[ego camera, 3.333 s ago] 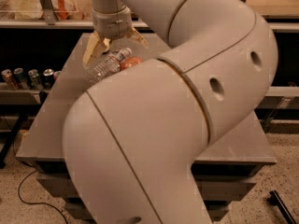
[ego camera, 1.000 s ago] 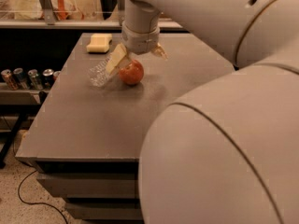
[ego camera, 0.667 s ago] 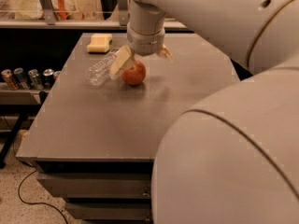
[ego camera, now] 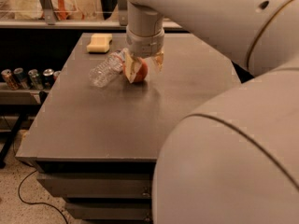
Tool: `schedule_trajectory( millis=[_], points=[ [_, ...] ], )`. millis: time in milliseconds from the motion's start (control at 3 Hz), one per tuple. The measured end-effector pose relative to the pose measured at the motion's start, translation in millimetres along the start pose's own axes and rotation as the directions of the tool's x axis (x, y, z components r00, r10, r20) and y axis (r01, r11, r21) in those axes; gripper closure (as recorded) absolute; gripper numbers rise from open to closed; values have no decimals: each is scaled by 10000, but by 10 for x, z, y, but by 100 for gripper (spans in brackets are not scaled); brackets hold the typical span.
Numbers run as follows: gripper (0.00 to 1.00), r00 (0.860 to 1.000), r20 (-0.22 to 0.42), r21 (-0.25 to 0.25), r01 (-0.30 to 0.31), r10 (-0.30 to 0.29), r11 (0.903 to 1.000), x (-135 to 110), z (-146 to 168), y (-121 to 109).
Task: Pick apple
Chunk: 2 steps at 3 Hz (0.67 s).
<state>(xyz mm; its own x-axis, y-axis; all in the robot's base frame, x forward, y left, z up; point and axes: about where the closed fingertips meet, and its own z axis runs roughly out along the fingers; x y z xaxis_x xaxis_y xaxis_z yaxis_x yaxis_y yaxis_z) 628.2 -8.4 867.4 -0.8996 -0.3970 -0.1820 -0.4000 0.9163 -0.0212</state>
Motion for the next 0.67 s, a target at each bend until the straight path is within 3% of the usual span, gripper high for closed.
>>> schedule_trajectory(
  millis=[667],
  points=[
    [87,9987,-458,113,-215,219,9997,107,-25,21]
  ],
)
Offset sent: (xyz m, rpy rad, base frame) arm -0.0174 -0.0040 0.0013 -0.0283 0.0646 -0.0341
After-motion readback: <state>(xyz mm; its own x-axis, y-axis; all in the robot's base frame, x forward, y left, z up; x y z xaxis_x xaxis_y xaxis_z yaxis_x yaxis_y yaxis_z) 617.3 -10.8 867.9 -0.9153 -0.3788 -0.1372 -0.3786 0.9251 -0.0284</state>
